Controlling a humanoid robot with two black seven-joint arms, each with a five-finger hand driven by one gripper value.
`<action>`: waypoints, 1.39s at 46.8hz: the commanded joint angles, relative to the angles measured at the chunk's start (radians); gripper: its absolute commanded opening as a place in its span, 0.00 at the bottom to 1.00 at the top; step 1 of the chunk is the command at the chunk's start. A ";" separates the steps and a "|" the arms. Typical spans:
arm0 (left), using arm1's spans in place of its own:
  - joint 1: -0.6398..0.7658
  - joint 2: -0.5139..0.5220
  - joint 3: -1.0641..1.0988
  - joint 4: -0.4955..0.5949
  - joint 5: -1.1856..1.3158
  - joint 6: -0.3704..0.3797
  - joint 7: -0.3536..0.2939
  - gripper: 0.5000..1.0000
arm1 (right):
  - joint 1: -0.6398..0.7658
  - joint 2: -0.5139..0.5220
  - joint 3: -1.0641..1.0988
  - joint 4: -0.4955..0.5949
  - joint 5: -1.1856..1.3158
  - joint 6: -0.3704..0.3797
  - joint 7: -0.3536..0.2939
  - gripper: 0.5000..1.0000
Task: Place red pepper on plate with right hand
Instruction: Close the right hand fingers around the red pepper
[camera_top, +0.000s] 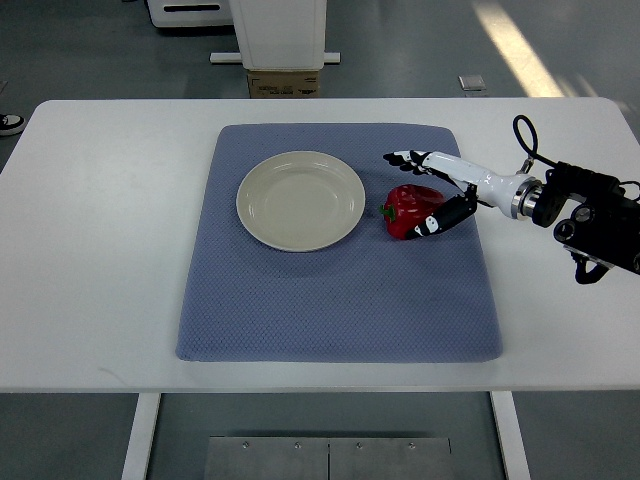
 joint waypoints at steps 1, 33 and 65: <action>0.000 0.000 0.000 0.000 0.000 0.000 0.000 1.00 | 0.002 0.002 -0.014 -0.007 -0.002 0.000 -0.001 0.89; 0.000 0.000 0.000 0.000 0.000 0.000 0.001 1.00 | -0.009 0.055 -0.034 -0.066 -0.002 0.000 -0.003 0.77; 0.000 0.000 0.000 0.000 0.000 0.000 0.000 1.00 | 0.000 0.064 -0.037 -0.092 0.001 0.000 -0.020 0.00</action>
